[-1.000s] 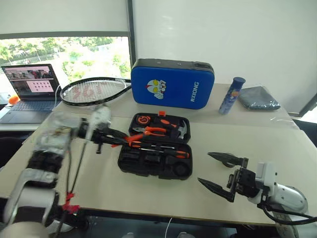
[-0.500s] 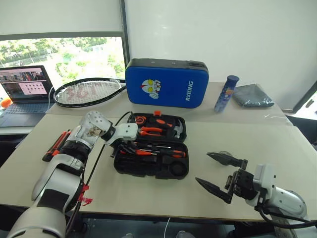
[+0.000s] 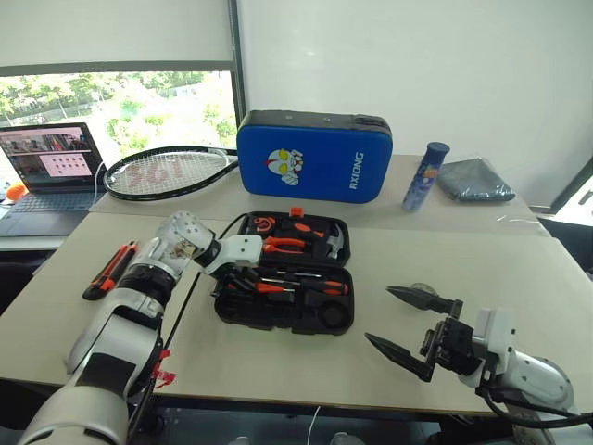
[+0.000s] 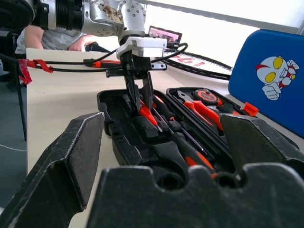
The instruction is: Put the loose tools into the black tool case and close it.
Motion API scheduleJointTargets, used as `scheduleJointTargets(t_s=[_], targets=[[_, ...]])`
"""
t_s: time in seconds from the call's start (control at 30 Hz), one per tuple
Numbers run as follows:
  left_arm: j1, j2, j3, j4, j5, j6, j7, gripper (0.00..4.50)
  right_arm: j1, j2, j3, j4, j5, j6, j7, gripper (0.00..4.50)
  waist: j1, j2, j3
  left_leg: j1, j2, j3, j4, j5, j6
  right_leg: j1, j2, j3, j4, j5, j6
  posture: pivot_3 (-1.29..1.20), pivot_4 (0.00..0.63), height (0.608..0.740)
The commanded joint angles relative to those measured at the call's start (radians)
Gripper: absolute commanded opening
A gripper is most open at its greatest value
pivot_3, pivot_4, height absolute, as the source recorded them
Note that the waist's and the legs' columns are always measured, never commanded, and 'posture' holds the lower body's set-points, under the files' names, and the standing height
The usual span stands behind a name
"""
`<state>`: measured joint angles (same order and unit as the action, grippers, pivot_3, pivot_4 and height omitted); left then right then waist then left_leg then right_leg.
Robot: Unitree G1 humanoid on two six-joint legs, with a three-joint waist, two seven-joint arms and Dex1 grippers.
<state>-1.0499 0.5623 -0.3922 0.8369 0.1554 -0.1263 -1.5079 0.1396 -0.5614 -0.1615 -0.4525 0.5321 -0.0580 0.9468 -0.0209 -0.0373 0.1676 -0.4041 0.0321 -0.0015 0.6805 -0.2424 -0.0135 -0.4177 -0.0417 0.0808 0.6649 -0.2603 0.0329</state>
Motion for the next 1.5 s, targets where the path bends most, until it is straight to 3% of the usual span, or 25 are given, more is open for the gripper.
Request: scheduleJointTargets(t_s=[0.03, 0.07, 0.1, 0.17, 0.5, 0.63, 0.77, 1.23, 1.5], targets=[[-0.003, -0.01, 0.004, -0.019, 0.019, 0.025, 0.035, 0.93, -0.002, -0.003, -0.003, -0.025, 0.004, -0.008, -0.004, 4.5, 0.003, 0.0, 0.0, 0.0, 0.0, 0.0, 0.0, 0.0, 0.0, 0.0, 0.0, 0.0, 0.0, 0.0, 0.0, 0.0, 0.15, 0.74], [-0.008, -0.013, 0.017, -0.021, 0.009, 0.014, 0.047, 1.44, 0.003, -0.004, -0.005, -0.027, 0.007, -0.008, -0.001, 4.5, 0.004, 0.0, 0.0, 0.0, 0.0, 0.0, 0.0, 0.0, 0.0, 0.0, 0.0, 0.0, 0.0, 0.0, 0.0, 0.0, 0.15, 0.74], [-0.012, -0.011, 0.028, -0.03, -0.004, 0.014, 0.04, 1.61, 0.006, -0.006, -0.006, -0.027, 0.008, -0.008, 0.001, 4.5, 0.005, 0.0, 0.0, 0.0, 0.0, 0.0, 0.0, 0.0, 0.0, 0.0, 0.0, 0.0, 0.0, 0.0, 0.0, 0.0, 0.15, 0.74], [-0.02, -0.008, 0.057, -0.05, -0.041, 0.017, 0.025, 2.38, 0.012, -0.009, -0.007, -0.026, 0.01, -0.008, 0.006, 4.5, 0.008, 0.0, 0.0, -0.001, 0.0, 0.0, 0.0, 0.0, 0.0, 0.0, 0.0, 0.0, 0.0, 0.0, 0.0, 0.0, 0.15, 0.74], [0.024, 0.06, 0.192, -0.175, -0.197, 0.101, -0.05, 2.38, 0.019, -0.018, -0.009, -0.017, 0.017, -0.001, 0.019, 4.5, 0.0, 0.0, 0.0, -0.002, 0.0, 0.0, 0.0, 0.0, 0.0, -0.002, 0.0, 0.0, 0.0, 0.0, 0.0, 0.0, 0.15, 0.74], [0.055, 0.047, 0.206, -0.144, -0.194, 0.078, -0.007, 1.42, 0.01, -0.016, -0.003, -0.012, 0.015, 0.0, 0.017, 4.5, 0.002, 0.0, 0.0, -0.001, 0.0, 0.0, 0.0, 0.0, 0.0, -0.001, 0.0, 0.0, 0.0, 0.0, 0.0, 0.0, 0.15, 0.74], [0.091, 0.035, 0.165, -0.13, -0.149, 0.066, 0.022, 0.01, -0.003, -0.018, -0.002, -0.005, 0.013, 0.0, 0.019, 4.5, 0.005, 0.0, 0.0, -0.002, 0.0, 0.0, 0.001, 0.0, 0.0, -0.001, 0.0, 0.0, 0.0, 0.0, 0.0, 0.0, 0.15, 0.74], [0.115, 0.0, 0.122, -0.039, -0.07, 0.005, 0.106, 0.01, 0.003, -0.013, 0.002, -0.011, 0.006, -0.007, 0.012, 4.5, 0.005, 0.0, 0.0, -0.001, 0.0, 0.0, 0.001, 0.0, 0.0, 0.0, 0.0, 0.0, 0.0, 0.0, 0.0, 0.0, 0.15, 0.74], [0.173, 0.006, 0.087, -0.078, -0.049, 0.02, 0.089, 0.01, 0.004, -0.013, -0.001, -0.008, 0.004, -0.008, 0.007, 4.5, 0.003, 0.001, -0.001, 0.0, 0.0, 0.0, 0.001, 0.0, 0.0, 0.0, 0.0, 0.0, 0.0, 0.0, 0.0, 0.0, 0.15, 0.74]])
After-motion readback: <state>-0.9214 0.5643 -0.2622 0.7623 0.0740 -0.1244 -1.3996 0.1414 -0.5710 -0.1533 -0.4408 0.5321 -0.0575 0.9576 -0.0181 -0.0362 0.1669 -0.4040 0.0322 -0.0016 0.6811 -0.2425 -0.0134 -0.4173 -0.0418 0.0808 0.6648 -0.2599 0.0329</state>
